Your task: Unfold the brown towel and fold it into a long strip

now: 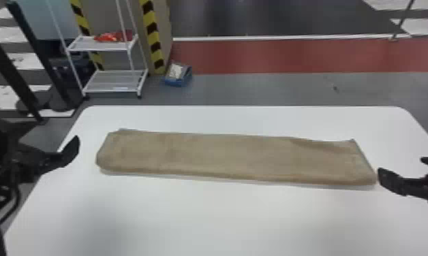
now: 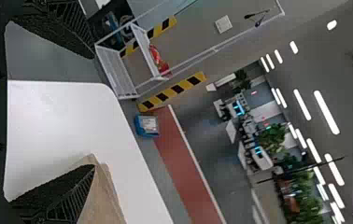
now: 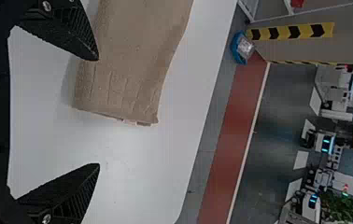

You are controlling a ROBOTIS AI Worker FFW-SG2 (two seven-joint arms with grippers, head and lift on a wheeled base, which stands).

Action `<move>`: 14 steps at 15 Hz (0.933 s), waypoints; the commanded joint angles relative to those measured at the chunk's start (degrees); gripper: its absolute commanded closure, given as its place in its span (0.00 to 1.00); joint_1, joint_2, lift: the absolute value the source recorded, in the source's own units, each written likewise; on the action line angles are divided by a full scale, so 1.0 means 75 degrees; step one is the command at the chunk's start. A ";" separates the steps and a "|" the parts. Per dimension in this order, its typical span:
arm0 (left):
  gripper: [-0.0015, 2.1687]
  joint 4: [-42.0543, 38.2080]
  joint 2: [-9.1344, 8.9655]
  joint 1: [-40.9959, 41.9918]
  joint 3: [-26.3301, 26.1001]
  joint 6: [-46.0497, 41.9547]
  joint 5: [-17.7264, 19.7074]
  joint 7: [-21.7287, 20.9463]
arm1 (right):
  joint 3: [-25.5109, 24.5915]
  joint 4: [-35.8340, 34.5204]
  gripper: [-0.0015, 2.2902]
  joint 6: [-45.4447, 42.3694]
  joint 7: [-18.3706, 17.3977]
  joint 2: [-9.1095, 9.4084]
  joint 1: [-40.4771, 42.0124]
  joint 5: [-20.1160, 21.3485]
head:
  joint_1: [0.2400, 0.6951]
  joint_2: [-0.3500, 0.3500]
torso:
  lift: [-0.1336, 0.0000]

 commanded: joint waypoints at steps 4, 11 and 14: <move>0.02 -0.1185 -0.1068 0.1674 0.0600 -0.0402 0.3586 0.0049 | 0.0778 -0.1200 0.04 -0.2735 -0.2083 0.0489 0.1844 -0.1531 | 1.00 0.69 | 0.15; 0.02 -0.0927 -0.1068 0.2776 -0.0361 -0.1644 0.4172 0.1256 | 0.2091 0.1096 0.03 -0.7235 -0.5095 0.0489 0.2992 -0.2351 | 1.00 0.80 | 0.15; 0.02 -0.0763 -0.1068 0.2975 -0.0701 -0.2582 0.3457 0.1561 | 0.2513 0.1225 0.04 -0.7164 -0.5529 0.0489 0.3168 -0.2457 | 1.00 0.82 | 0.15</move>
